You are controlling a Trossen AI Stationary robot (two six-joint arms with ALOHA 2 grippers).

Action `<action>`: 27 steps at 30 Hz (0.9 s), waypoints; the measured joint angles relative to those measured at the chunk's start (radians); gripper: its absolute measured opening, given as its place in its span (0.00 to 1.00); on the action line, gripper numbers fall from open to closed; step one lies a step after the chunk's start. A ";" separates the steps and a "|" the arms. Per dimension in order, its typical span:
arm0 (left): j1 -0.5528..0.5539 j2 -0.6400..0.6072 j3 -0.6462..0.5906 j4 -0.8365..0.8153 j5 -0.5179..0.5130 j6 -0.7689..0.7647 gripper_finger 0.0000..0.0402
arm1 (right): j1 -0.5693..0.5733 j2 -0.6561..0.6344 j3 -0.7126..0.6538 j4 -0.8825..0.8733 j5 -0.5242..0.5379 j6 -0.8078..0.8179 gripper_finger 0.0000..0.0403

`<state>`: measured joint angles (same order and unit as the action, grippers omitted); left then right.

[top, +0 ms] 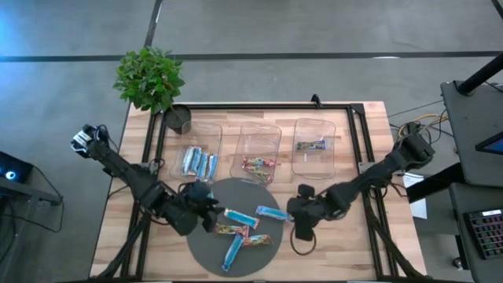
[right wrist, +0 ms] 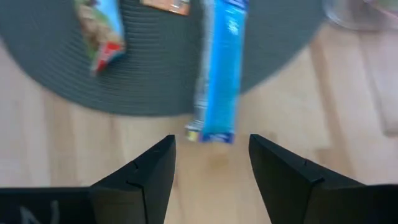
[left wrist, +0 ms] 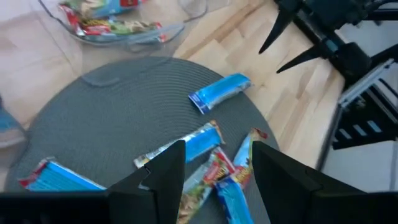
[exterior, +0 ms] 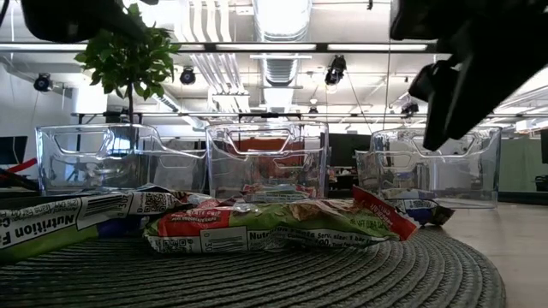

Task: Pick and place Granola Bars by type
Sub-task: Put the blue granola bar into the right transparent bin

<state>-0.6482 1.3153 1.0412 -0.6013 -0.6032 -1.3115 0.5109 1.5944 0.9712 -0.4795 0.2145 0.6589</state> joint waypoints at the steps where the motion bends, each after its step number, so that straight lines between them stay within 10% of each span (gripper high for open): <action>1: -0.005 0.002 0.000 0.000 -0.001 -0.012 0.42 | 0.011 0.000 -0.019 0.046 0.019 -0.008 0.48; 27: -0.008 0.038 -0.004 -0.004 -0.026 -0.026 0.42 | 0.066 0.205 0.004 0.158 0.249 0.054 0.48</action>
<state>-0.6559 1.3529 1.0370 -0.6056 -0.6292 -1.3370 0.5771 1.7992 0.9750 -0.3212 0.4636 0.7126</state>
